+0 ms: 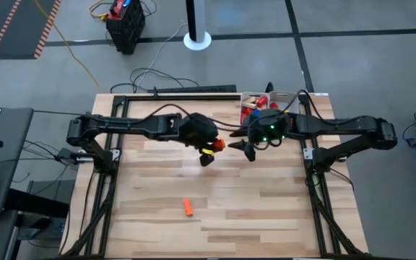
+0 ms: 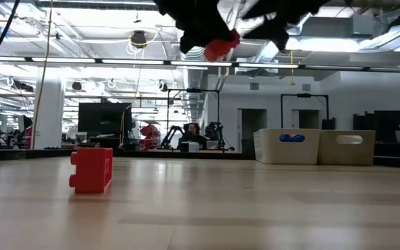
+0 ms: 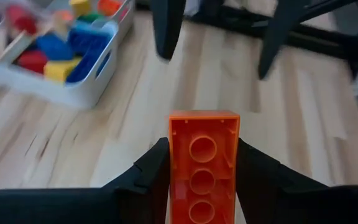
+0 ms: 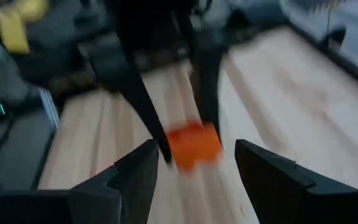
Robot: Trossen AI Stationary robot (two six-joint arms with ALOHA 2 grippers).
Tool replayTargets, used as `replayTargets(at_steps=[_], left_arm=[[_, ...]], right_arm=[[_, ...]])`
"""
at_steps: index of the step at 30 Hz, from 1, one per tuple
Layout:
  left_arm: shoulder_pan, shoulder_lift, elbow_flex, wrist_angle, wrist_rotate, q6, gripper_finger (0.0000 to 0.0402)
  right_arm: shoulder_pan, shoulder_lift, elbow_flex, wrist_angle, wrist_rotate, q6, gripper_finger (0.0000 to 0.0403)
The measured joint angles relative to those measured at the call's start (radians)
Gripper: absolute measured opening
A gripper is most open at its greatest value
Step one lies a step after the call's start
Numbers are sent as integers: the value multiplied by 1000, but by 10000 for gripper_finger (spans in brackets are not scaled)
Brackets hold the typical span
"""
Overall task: Sort blocks by size
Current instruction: Put the large orange game piece into the white bin
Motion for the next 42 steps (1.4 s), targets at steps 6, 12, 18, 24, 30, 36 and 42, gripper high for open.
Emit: replayTargets(at_steps=[6,12,18,24,30,36,42], left_arm=[[35,0,0,39,109,75,136],[55,-17,0,32,111,128,137],[59,-56,0,-33,-41,270,137],[56,-54,0,-64,-92,460,138],[29,-53,0,-70,-221,560,138],[-6,-53,0,-105,-405,581,138],[-37,-51,0,-95,-468,505,138]], right_arm=[[52,3,0,209,149,29,256],[61,3,2,179,231,218,256],[57,18,14,64,239,472,256],[68,99,46,71,239,539,256],[60,218,134,71,278,545,255],[27,253,169,97,289,515,254],[-14,248,169,136,256,470,254]])
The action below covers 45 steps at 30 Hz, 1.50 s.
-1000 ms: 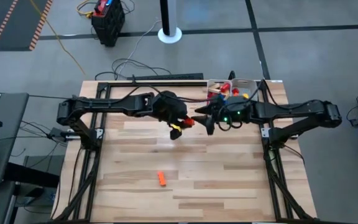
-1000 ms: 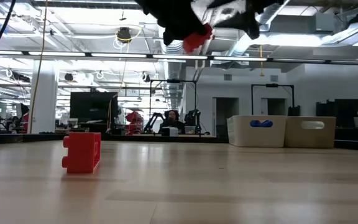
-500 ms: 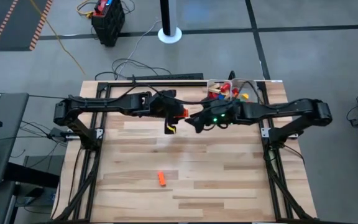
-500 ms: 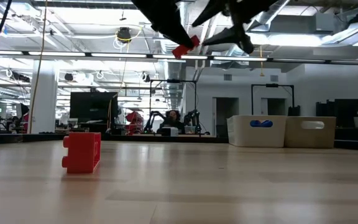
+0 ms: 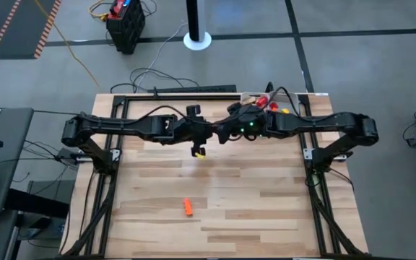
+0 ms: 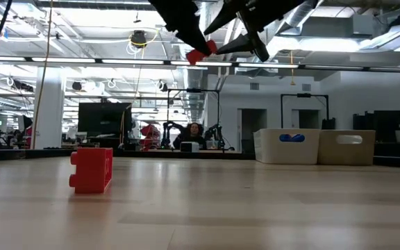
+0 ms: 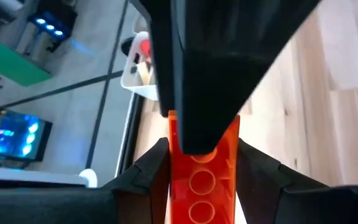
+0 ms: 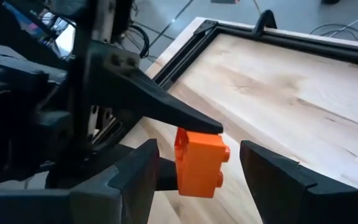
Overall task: Sort blocks by size
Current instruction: Put the large orange game piece into the white bin
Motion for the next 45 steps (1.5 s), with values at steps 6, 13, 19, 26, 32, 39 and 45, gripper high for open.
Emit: replayTargets(at_steps=[6,13,19,26,32,39,45], left_arm=[[-22,0,0,59,-66,-54,138],[-35,0,0,115,-74,-75,138],[-37,0,0,121,-15,-88,138],[-37,0,0,135,-22,-73,141],[-35,3,-1,135,-27,-163,191],[-12,-2,1,81,-39,-242,252],[40,-2,0,-64,146,-384,255]], right_arm=[[-26,7,0,0,-66,-41,254],[-38,7,0,8,-125,-81,250],[-37,7,0,11,-150,-118,201],[-37,6,1,7,-188,-112,127],[-38,5,3,-93,-205,-146,121],[-61,-2,-3,-279,-163,-147,121],[-118,-28,-1,-472,-49,-157,122]])
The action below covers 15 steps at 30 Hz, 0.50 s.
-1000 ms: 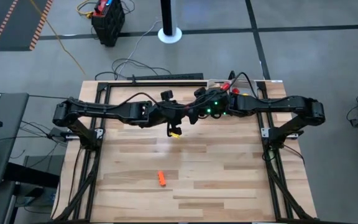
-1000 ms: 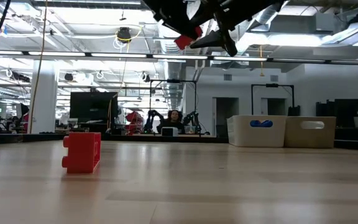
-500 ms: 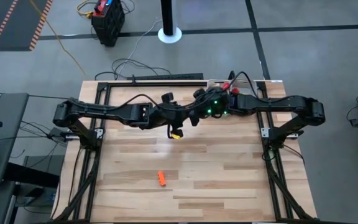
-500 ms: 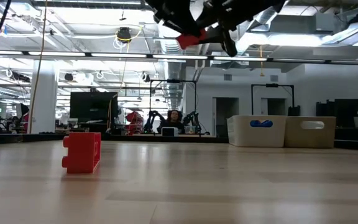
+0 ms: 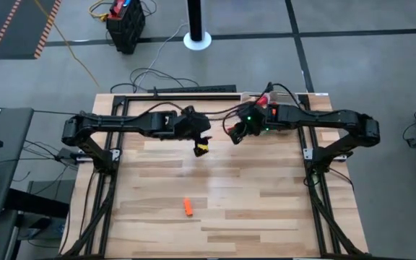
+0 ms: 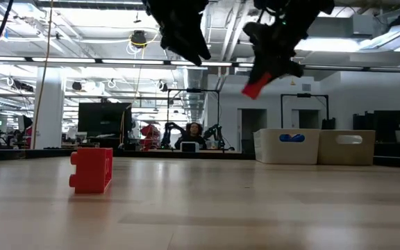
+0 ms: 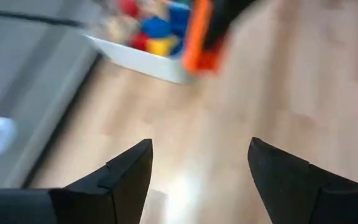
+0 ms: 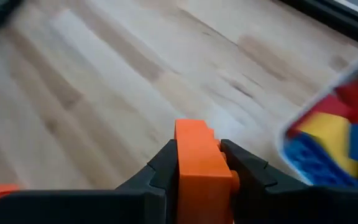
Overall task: Sort blocks by size
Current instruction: Put the large orange game piece into the white bin
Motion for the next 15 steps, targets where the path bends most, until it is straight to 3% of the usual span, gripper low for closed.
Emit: replayTargets(at_steps=[3,6,15], left_arm=[[19,0,-13,-18,190,-11,255],[19,0,-37,-54,282,-14,255],[2,1,-60,-66,306,-172,256]], right_arm=[[-43,-5,1,-76,17,-9,122],[-88,-3,0,-138,26,-29,122],[-204,-3,0,-175,54,-110,126]])
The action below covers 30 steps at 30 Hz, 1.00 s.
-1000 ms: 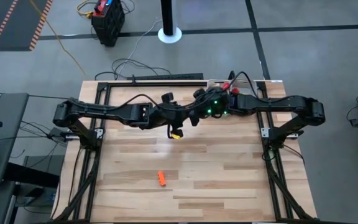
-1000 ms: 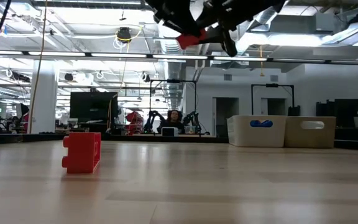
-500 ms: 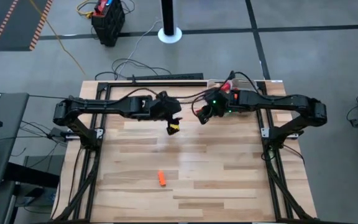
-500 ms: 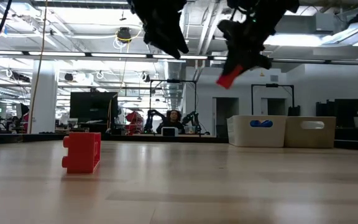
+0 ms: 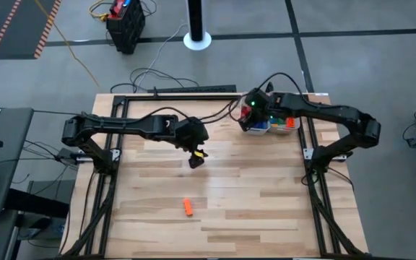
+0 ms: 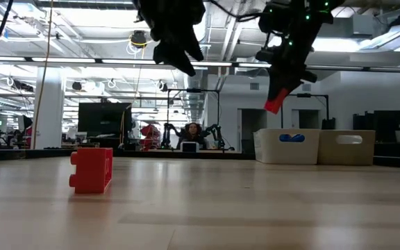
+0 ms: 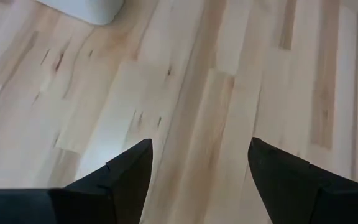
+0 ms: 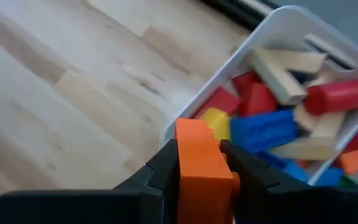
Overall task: Sort blocks by size
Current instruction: Put the large orange game piece into the white bin
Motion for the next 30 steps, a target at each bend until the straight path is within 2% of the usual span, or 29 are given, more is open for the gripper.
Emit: replayTargets(at_steps=[10,15,18,22,30], left_arm=[[-11,0,0,27,-3,-148,256],[-35,0,0,-13,-2,-140,256],[-54,0,0,-67,60,-67,256],[-96,0,0,-147,137,105,256],[-231,1,-78,-195,225,484,256]], right_arm=[[-109,0,0,-50,2,-110,187],[-129,0,0,-88,-12,-149,206],[-119,0,0,-95,-71,-179,208],[-78,0,0,-95,-108,-191,209],[54,0,0,-216,-109,-199,207]])
